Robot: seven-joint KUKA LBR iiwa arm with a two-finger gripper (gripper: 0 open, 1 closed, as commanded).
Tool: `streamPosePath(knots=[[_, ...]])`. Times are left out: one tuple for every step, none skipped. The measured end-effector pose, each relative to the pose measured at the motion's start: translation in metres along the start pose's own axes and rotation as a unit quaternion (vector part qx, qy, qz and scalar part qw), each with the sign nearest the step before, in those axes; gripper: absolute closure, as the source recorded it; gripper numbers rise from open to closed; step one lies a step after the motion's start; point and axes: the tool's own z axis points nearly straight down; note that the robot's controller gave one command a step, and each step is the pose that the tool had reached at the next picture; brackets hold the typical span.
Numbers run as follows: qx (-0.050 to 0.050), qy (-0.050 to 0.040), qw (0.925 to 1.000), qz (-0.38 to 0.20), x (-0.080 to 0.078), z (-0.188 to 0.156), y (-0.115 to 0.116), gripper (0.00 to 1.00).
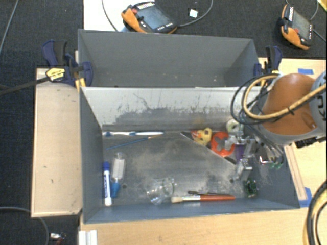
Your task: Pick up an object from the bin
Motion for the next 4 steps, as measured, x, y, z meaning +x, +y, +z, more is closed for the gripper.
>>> streamPosePath(knots=[[0.001, -0.0040, 1.0000, -0.003, -0.002, -0.004, 0.000, 0.00], [-0.001, 0.0040, 0.9962, 0.087, -0.057, 0.058, -0.036, 0.00], [0.000, -0.0071, 0.9962, 0.086, -0.036, 0.056, -0.030, 0.00], [0.000, -0.0046, 0.9914, 0.131, -0.043, 0.056, -0.012, 0.00]])
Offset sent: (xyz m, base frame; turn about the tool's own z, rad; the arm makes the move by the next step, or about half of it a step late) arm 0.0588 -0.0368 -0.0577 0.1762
